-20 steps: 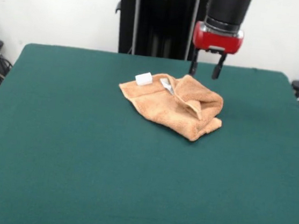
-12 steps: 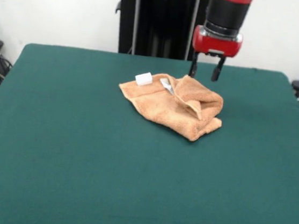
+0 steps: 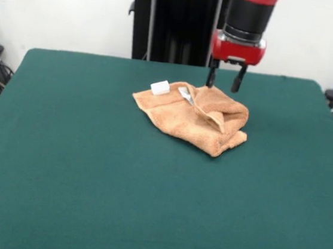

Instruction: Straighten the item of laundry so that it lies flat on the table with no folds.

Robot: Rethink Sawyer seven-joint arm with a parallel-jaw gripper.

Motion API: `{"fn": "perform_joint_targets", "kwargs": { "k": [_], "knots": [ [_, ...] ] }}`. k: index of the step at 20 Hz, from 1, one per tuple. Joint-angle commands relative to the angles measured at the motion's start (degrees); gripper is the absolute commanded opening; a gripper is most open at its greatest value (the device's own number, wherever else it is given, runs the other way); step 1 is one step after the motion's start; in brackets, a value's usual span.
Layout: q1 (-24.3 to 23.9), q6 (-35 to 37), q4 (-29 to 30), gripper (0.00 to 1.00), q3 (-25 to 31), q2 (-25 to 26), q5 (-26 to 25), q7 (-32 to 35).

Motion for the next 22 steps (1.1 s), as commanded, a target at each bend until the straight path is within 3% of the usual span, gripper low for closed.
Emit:
{"fn": "perform_joint_targets", "kwargs": {
  "k": [1,8,22],
  "knots": [
    [-1.2,-4.2,-4.2,1.00,-1.7,1.2,-1.6,8.8],
    [-3.8,-5.5,-6.5,1.00,-0.2,3.6,-3.0,7.6],
    [-3.5,-8.4,-9.9,1.00,0.1,7.8,-3.1,8.7]
  ]
}}
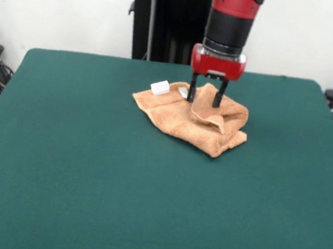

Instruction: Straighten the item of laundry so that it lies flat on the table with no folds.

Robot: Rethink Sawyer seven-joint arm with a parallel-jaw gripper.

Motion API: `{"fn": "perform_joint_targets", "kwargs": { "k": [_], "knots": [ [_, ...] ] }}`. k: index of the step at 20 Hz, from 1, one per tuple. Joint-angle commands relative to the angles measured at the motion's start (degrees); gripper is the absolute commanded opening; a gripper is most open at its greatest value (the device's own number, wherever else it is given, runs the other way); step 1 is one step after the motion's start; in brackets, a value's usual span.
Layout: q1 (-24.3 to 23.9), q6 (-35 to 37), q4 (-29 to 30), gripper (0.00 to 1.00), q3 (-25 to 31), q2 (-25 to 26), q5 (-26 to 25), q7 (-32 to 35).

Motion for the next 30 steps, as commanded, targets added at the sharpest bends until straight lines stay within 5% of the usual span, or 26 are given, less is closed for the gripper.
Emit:
{"fn": "perform_joint_targets", "kwargs": {
  "k": [1,22,23,30],
  "knots": [
    [0.6,-4.0,-5.6,1.00,0.2,3.3,-0.4,8.9],
    [-0.4,-2.0,-2.2,1.00,3.2,1.0,-1.5,9.5],
    [-0.2,-2.0,-2.2,0.00,3.0,0.9,-1.6,9.4],
    [-0.1,-1.0,-1.1,0.00,3.1,0.5,-0.2,10.7]
  ]
}}
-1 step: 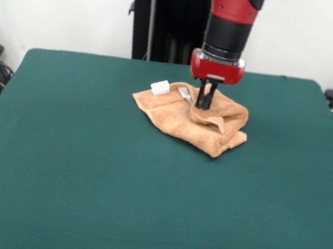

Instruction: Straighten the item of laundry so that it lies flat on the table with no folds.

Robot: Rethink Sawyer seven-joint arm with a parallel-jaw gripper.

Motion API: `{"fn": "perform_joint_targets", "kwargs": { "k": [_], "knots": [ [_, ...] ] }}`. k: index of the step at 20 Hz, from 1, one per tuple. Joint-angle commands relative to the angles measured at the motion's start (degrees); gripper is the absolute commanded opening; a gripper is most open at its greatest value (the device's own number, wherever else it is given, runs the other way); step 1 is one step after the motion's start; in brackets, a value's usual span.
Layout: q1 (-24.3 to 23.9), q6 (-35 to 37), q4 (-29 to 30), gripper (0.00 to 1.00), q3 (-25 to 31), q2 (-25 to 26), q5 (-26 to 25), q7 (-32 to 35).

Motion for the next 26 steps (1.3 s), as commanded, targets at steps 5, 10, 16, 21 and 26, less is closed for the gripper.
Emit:
{"fn": "perform_joint_targets", "kwargs": {
  "k": [5,10,16,21,26],
  "knots": [
    [0.0,1.0,0.7,0.00,3.1,-2.3,0.7,11.7],
    [-0.2,3.4,1.7,0.00,3.5,-5.0,0.9,11.4],
    [-1.1,0.5,1.7,1.00,4.2,-4.3,-0.4,11.5],
    [-1.3,1.2,1.5,1.00,4.3,-3.9,-0.5,11.1],
    [0.8,3.3,1.3,1.00,2.1,-4.3,1.1,10.7]
  ]
}}
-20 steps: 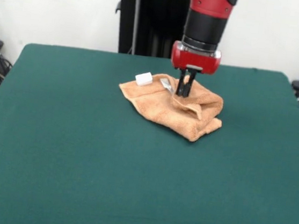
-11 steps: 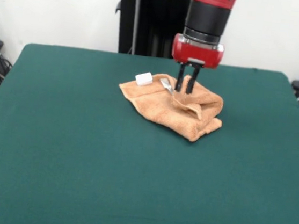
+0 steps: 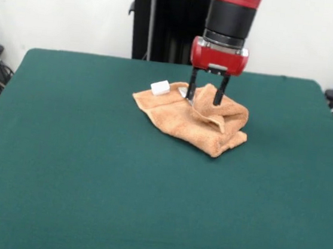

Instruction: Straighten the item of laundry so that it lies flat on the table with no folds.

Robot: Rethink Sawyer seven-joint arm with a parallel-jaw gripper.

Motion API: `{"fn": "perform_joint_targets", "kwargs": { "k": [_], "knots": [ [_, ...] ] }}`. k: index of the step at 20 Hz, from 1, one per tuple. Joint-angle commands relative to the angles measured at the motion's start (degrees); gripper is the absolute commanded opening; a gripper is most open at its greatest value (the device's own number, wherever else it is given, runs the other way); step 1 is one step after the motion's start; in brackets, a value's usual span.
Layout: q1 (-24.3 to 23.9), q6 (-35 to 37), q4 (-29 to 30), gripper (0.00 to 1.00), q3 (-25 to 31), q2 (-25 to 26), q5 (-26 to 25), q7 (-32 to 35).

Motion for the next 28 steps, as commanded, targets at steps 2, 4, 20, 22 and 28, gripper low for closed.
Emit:
{"fn": "perform_joint_targets", "kwargs": {
  "k": [2,4,20,22,28],
  "knots": [
    [0.9,3.1,0.2,1.00,2.0,1.1,1.1,10.7],
    [0.8,2.9,-0.1,1.00,2.0,1.4,1.0,10.6],
    [1.7,2.7,-3.0,1.00,-1.6,3.3,0.3,8.1],
    [1.4,2.2,-2.9,1.00,-1.5,3.6,0.0,8.2],
    [1.6,1.7,-3.0,1.00,-2.4,3.9,-0.3,8.0]
  ]
}}
